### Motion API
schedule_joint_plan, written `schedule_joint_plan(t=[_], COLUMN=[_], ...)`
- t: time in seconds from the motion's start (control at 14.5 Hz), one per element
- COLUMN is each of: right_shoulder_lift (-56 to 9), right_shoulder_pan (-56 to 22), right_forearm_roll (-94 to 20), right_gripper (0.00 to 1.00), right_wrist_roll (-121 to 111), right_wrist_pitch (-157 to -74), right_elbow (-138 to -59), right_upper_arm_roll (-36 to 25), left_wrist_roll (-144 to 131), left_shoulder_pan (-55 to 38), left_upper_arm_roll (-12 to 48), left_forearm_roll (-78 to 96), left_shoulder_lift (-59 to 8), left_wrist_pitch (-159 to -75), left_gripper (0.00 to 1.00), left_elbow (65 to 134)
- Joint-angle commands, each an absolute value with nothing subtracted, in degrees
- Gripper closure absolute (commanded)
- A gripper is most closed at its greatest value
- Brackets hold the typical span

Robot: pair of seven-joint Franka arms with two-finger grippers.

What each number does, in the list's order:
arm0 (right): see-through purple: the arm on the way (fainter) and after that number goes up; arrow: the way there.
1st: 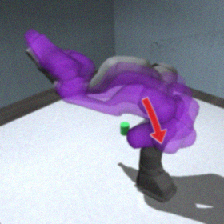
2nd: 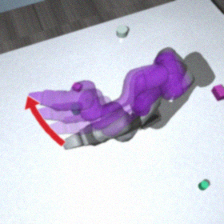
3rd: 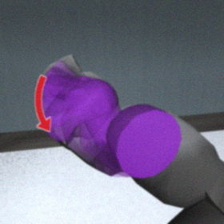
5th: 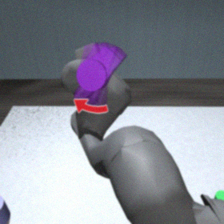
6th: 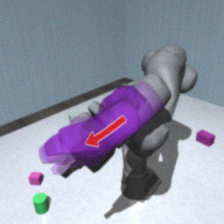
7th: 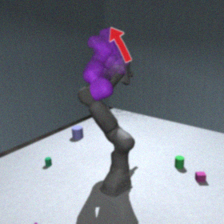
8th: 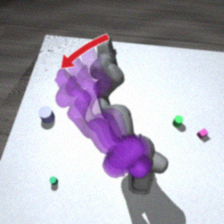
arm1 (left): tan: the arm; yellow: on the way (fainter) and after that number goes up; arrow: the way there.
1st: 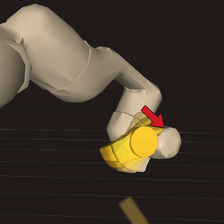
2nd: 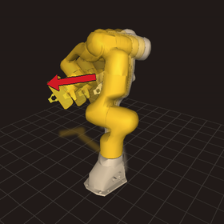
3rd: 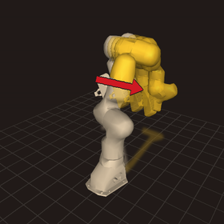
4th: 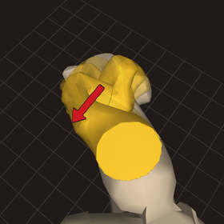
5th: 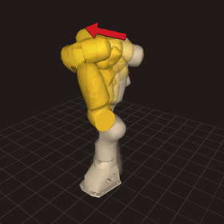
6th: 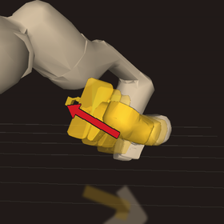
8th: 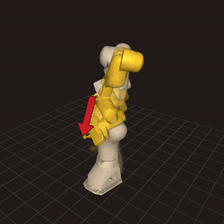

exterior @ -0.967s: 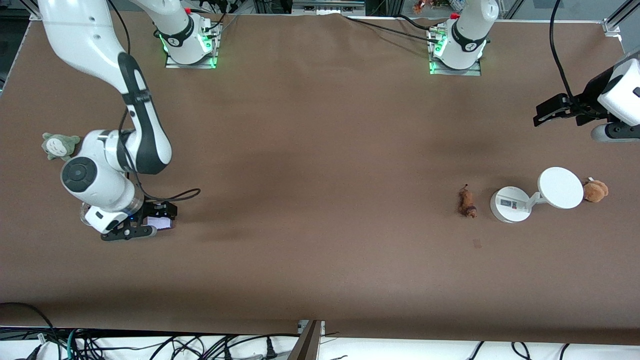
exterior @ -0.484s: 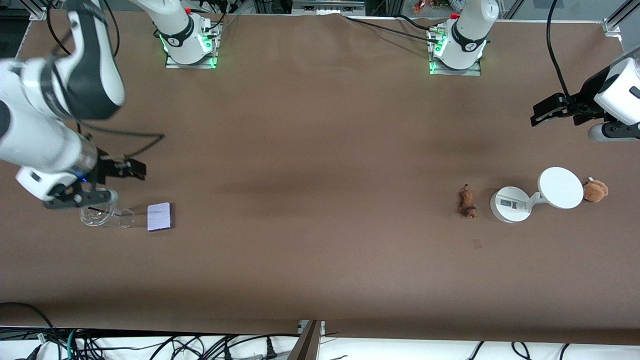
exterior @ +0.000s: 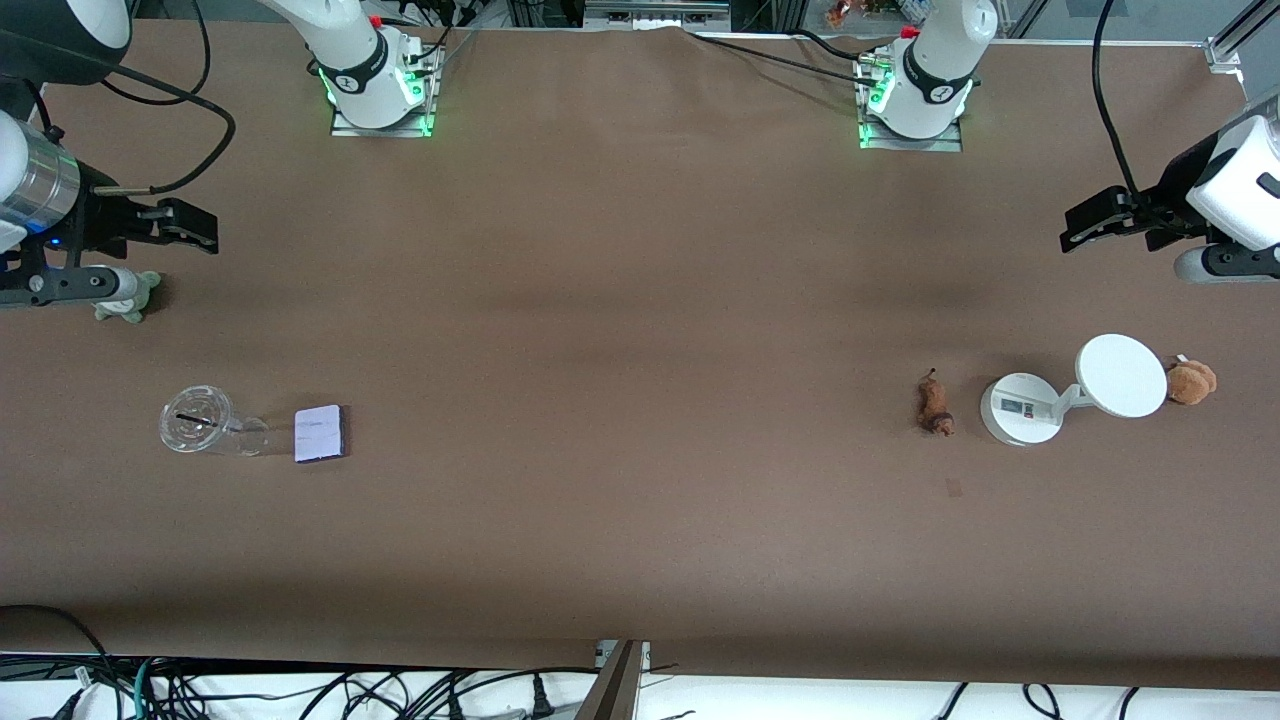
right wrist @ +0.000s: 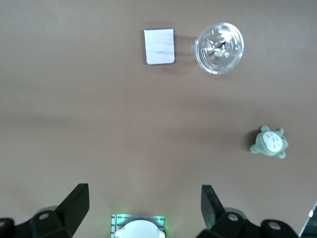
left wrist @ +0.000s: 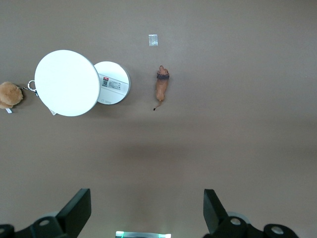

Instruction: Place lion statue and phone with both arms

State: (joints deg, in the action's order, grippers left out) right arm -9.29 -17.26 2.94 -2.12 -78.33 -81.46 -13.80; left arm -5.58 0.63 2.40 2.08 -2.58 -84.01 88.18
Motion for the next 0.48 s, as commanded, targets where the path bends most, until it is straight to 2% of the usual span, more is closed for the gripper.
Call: schedule_joint_plan(t=[0.0, 0.14, 0.21, 0.28, 0.41], right_shoulder_lift=[-9.1, -6.4, -4.3, -2.7, 0.8], right_shoulder_pan=[-16.9, -12.5, -6.7, -3.3, -2.1], right_forearm_roll=[4.1, 4.0, 4.1, 4.1, 4.0], right_gripper=[0.00, 0.00, 0.00, 0.00, 0.00], right_wrist_roll=[-1.0, -0.9, -0.9, -0.7, 1.0], right_wrist_pitch=[-76.2, -76.6, -77.2, -78.4, -81.5], right_elbow=[-81.4, -83.8, -86.2, -88.6, -93.8], right_upper_arm_roll=[-13.0, -8.6, -2.5, 1.1, 2.1], left_wrist_roll=[-6.3, -6.4, -6.4, -6.3, -6.3], left_shoulder_pan=[-0.1, -0.8, -0.8, -0.8, -0.8], left_upper_arm_roll=[2.5, 2.7, 2.9, 3.0, 3.0], left_forearm_roll=[1.1, 0.7, -0.1, -0.3, -0.4], left_shoulder_lift=[-3.2, -3.2, -3.1, -3.1, -3.1], left_wrist_pitch=[-83.1, -83.2, -83.2, -83.2, -83.2], left_gripper=[0.00, 0.00, 0.00, 0.00, 0.00], left_elbow=[86.6, 86.6, 86.6, 86.6, 86.6])
